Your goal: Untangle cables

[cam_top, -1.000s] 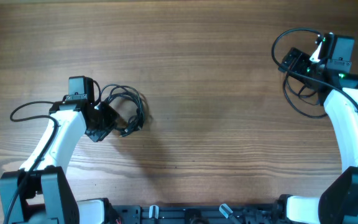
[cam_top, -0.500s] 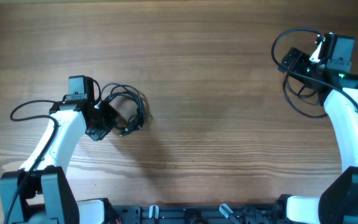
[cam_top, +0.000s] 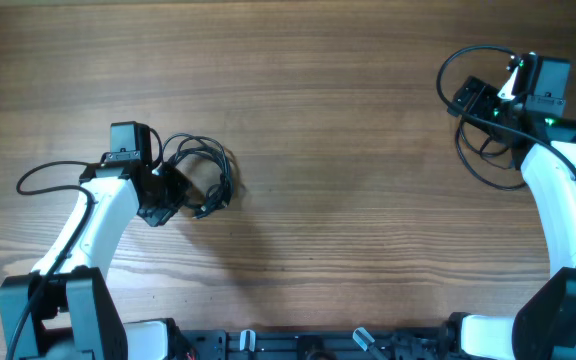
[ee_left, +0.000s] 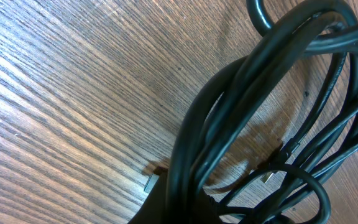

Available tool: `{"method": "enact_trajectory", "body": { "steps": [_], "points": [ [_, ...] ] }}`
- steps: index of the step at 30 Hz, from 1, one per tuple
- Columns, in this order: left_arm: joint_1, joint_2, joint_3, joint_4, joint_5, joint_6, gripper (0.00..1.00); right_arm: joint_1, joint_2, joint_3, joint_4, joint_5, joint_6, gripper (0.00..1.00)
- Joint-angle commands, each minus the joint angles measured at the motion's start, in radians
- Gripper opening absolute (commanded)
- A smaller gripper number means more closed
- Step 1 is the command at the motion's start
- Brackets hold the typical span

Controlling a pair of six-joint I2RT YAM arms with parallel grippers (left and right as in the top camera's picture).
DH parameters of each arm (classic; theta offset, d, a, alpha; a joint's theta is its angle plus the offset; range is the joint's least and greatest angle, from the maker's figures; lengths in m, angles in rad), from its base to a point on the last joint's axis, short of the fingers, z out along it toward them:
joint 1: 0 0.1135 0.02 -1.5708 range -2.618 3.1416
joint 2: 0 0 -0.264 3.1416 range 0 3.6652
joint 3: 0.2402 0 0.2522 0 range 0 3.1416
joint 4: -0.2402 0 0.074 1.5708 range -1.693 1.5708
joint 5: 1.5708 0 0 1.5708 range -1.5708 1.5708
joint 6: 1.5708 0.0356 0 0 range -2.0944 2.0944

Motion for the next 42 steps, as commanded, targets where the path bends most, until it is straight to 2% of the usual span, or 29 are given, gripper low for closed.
{"method": "enact_trajectory", "body": {
  "steps": [1, 35, 38, 42],
  "points": [
    [-0.005, 0.006, -0.012, 0.007, 0.001, 0.016, 0.04, 0.0, 0.01, 0.01, 0.0, -0.009, -0.017, 1.0],
    [-0.005, 0.006, -0.012, 0.014, 0.003, 0.022, 0.04, 0.0, 0.01, 0.01, 0.0, -0.009, -0.017, 1.0],
    [-0.005, 0.006, -0.012, 0.016, 0.079, 0.096, 0.04, 0.0, 0.01, 0.01, 0.0, -0.009, -0.017, 1.0],
    [-0.005, 0.006, -0.012, 0.032, 0.204, 0.121, 0.04, 0.0, 0.01, 0.01, 0.0, -0.009, -0.017, 1.0]
  ]
}}
